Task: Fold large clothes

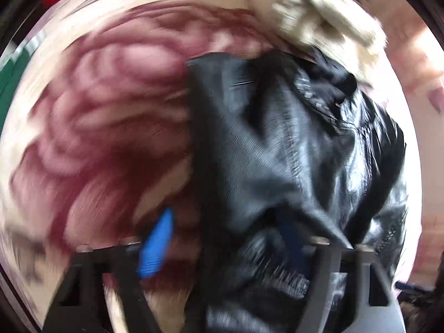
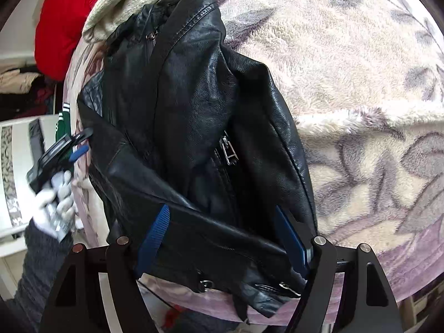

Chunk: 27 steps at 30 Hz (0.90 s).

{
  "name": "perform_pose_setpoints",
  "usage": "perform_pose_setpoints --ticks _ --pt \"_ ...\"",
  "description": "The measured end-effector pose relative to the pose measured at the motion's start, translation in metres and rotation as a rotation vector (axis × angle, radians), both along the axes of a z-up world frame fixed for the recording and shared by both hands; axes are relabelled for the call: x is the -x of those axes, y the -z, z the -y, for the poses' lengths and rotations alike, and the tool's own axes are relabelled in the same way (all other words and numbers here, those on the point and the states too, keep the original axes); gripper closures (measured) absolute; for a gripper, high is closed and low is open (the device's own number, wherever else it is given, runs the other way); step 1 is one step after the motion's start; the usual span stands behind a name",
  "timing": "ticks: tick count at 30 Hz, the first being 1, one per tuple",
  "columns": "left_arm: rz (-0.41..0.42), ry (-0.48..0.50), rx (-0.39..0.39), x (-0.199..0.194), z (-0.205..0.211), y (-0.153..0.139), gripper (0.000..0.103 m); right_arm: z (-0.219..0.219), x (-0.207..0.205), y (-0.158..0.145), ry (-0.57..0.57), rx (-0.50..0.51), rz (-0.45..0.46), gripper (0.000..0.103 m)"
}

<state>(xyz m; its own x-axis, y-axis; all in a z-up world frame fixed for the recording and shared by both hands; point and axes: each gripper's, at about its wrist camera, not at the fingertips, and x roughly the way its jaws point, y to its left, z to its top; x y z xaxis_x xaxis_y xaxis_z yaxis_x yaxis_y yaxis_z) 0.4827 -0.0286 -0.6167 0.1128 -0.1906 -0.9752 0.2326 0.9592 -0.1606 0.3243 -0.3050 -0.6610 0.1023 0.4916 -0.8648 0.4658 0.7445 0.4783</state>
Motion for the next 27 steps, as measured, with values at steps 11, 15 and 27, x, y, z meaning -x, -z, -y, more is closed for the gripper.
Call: perform_pose_setpoints --ticks 11,15,27 --pt "-0.062 -0.289 0.277 -0.004 -0.079 0.023 0.092 0.0 0.026 0.0 0.011 -0.003 -0.052 0.024" --pt "-0.073 -0.304 0.288 0.001 -0.081 0.02 0.088 -0.019 0.018 0.024 -0.088 0.06 -0.114 0.025" --pt "0.037 -0.084 0.195 0.062 -0.065 -0.084 0.03 -0.057 -0.02 -0.038 -0.02 -0.053 0.0 0.032"
